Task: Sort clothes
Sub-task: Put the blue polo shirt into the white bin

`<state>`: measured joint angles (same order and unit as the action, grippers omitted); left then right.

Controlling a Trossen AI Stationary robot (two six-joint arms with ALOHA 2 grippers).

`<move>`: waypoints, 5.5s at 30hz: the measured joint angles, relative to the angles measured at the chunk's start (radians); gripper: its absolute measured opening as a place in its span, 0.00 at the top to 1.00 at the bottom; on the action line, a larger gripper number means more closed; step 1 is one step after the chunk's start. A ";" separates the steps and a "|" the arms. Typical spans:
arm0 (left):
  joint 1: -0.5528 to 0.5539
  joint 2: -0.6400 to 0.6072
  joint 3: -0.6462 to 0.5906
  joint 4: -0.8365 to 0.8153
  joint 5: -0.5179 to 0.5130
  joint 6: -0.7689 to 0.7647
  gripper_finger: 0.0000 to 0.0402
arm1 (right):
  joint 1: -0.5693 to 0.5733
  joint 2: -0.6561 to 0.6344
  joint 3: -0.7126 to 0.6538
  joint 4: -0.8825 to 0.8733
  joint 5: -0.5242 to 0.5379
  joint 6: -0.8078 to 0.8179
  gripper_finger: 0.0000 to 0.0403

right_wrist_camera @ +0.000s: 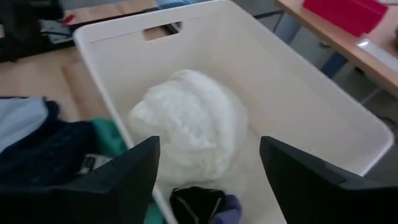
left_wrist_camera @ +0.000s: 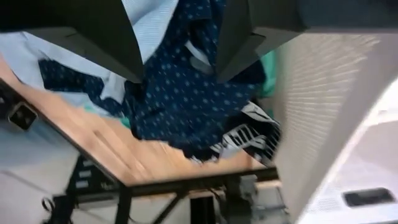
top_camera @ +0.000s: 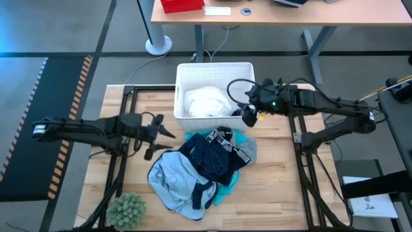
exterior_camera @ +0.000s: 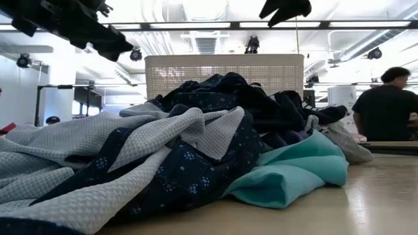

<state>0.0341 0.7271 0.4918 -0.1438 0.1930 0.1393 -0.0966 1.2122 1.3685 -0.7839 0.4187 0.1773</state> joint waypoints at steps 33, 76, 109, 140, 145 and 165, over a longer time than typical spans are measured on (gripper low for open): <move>-0.206 0.340 0.038 0.218 -0.001 -0.110 0.65 | 0.435 -0.154 -0.456 0.236 0.104 0.218 1.00; -0.244 0.635 0.051 0.352 -0.064 -0.123 0.37 | 0.479 -0.162 -0.556 0.271 0.133 0.318 1.00; -0.215 0.777 0.106 0.341 -0.184 -0.132 0.33 | 0.480 -0.148 -0.569 0.325 0.139 0.203 1.00; -0.240 0.708 0.526 0.048 -0.412 -0.189 0.95 | 0.472 -0.137 -0.571 0.386 0.186 0.093 1.00; -0.235 0.552 0.525 0.066 -0.519 -0.139 0.95 | 0.472 -0.146 -0.571 0.419 0.185 0.060 1.00; -0.111 0.397 0.762 0.200 -0.535 0.025 0.95 | 0.472 -0.145 -0.571 0.528 0.185 0.031 1.00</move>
<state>-0.0766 1.1246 1.2539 0.0565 -0.3424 0.1643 0.3752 1.0668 0.7979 -0.2555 0.6037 0.2085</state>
